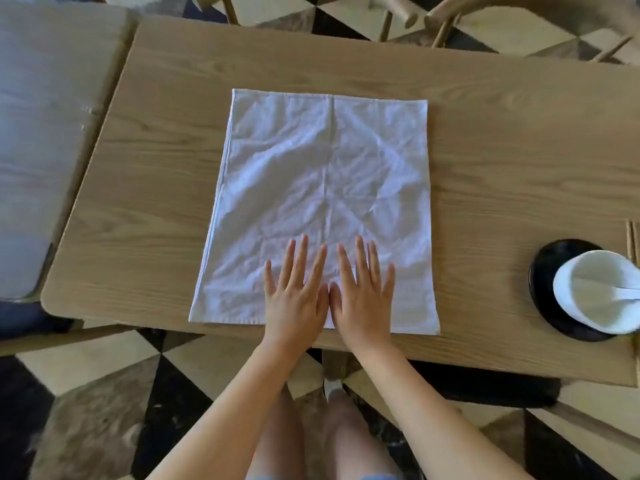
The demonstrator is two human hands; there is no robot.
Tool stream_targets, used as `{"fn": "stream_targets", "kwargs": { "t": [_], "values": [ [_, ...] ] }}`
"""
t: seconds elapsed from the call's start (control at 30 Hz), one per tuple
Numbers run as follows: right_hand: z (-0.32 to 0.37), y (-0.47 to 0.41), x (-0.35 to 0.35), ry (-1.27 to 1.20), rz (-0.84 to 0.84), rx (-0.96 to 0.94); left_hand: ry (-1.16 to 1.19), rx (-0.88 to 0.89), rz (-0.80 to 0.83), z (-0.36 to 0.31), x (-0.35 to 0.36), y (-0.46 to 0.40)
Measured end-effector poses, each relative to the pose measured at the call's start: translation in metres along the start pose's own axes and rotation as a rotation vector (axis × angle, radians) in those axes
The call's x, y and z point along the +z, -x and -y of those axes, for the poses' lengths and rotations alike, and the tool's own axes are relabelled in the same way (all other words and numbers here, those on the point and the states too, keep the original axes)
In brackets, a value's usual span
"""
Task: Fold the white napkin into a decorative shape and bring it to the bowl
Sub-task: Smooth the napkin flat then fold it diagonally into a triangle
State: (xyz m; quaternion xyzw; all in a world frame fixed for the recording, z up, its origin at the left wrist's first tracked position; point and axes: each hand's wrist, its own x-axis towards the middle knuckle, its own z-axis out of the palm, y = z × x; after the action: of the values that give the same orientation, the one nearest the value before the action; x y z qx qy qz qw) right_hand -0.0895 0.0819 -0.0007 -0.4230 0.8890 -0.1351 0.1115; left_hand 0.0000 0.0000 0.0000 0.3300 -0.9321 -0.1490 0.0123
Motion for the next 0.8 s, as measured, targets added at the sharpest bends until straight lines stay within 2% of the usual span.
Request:
{"fn": "stream_targets", "kwargs": {
  "t": [0.07,0.17,0.23,0.3,0.4,0.47,0.5,0.57,0.67,0.8],
  "values": [
    [-0.001,-0.004,0.006,-0.019,0.053,0.016,-0.040,0.024,0.053,0.008,0.006,-0.005],
    [-0.024,-0.005,0.017,0.077,0.068,0.005,-0.118,0.111,0.093,0.033,0.018,-0.006],
    [-0.049,-0.004,0.013,0.141,0.057,0.013,-0.128,0.110,0.100,0.052,0.013,-0.011],
    [-0.074,-0.002,0.004,0.166,0.027,0.093,-0.108,0.027,0.082,0.073,0.005,-0.017],
    [-0.088,-0.005,-0.007,0.129,-0.039,0.290,-0.099,-0.216,0.040,0.093,-0.008,-0.028],
    [-0.072,-0.024,-0.007,0.082,-0.093,0.298,-0.106,-0.330,0.009,0.089,-0.010,-0.045],
    [-0.058,-0.038,-0.005,0.061,-0.107,0.239,-0.102,-0.301,-0.008,0.083,-0.010,-0.056],
    [-0.029,-0.073,0.002,0.035,-0.124,0.083,-0.071,-0.117,-0.025,0.066,-0.006,-0.081],
    [-0.006,-0.125,0.011,0.051,-0.082,-0.040,-0.088,0.112,0.000,0.053,-0.001,-0.124],
    [-0.022,-0.174,0.013,0.139,-0.019,-0.139,-0.158,0.192,0.083,0.070,-0.004,-0.177]
  ]
}}
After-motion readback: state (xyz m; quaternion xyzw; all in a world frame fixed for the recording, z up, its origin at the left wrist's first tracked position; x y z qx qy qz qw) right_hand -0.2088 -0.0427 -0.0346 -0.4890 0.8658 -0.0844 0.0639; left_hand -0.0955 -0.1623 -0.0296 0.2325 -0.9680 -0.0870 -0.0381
